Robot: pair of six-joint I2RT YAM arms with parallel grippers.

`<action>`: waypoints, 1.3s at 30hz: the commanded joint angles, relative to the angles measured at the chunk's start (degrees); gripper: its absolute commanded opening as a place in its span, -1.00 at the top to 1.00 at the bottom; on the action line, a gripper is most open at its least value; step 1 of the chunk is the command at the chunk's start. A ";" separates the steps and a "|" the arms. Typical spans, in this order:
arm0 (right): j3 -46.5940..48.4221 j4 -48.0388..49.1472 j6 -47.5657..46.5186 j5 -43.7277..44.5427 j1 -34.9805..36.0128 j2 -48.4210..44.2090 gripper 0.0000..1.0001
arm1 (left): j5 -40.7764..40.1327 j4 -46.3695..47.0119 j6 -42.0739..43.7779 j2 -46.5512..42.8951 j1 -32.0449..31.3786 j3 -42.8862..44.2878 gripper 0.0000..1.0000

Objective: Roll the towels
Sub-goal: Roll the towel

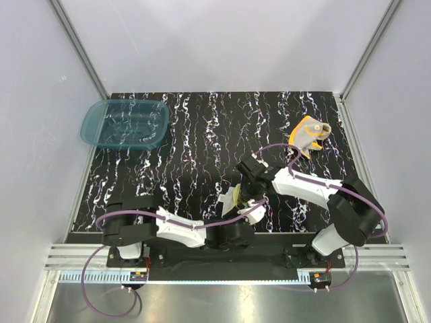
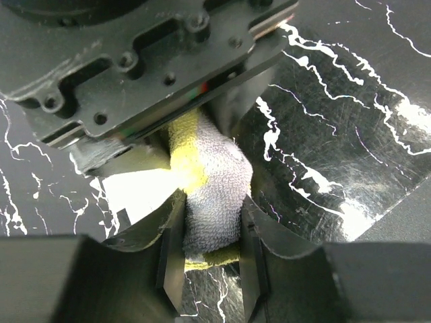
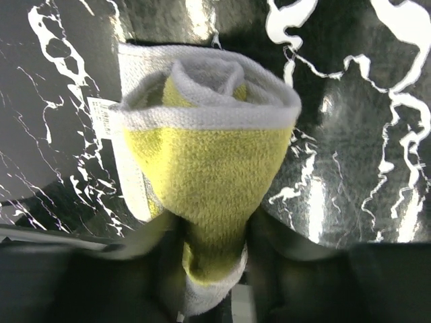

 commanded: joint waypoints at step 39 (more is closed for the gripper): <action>-15.96 32.13 9.67 -8.38 -1.18 -9.88 -0.95 | 26.84 16.31 -33.83 -21.37 18.39 -26.01 0.56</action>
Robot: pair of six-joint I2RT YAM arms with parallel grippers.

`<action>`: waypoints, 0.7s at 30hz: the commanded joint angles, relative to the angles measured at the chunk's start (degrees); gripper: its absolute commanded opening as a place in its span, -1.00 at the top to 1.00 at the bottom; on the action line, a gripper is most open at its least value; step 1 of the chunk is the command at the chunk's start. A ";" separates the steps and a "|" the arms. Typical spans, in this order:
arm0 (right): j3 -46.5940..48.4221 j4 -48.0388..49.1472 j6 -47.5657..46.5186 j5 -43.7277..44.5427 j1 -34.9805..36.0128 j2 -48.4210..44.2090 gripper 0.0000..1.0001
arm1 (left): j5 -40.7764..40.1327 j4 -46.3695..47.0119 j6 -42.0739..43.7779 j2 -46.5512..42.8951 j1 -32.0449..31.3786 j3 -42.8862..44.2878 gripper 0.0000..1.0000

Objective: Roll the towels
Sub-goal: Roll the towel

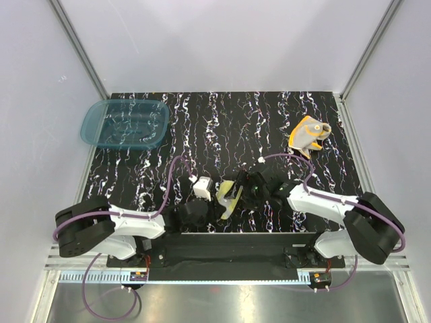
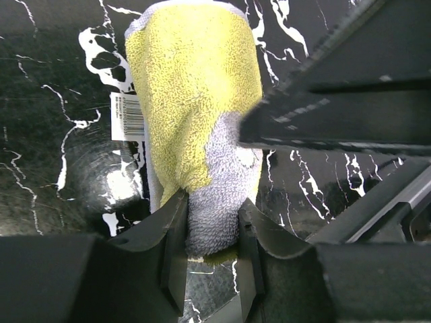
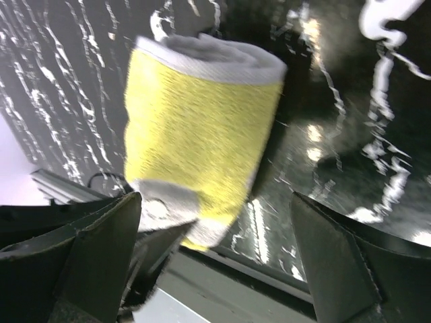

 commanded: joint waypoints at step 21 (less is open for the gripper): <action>3.98 14.20 3.21 -3.71 -0.35 13.67 0.78 | -4.07 -5.64 3.90 4.97 -6.93 6.88 0.29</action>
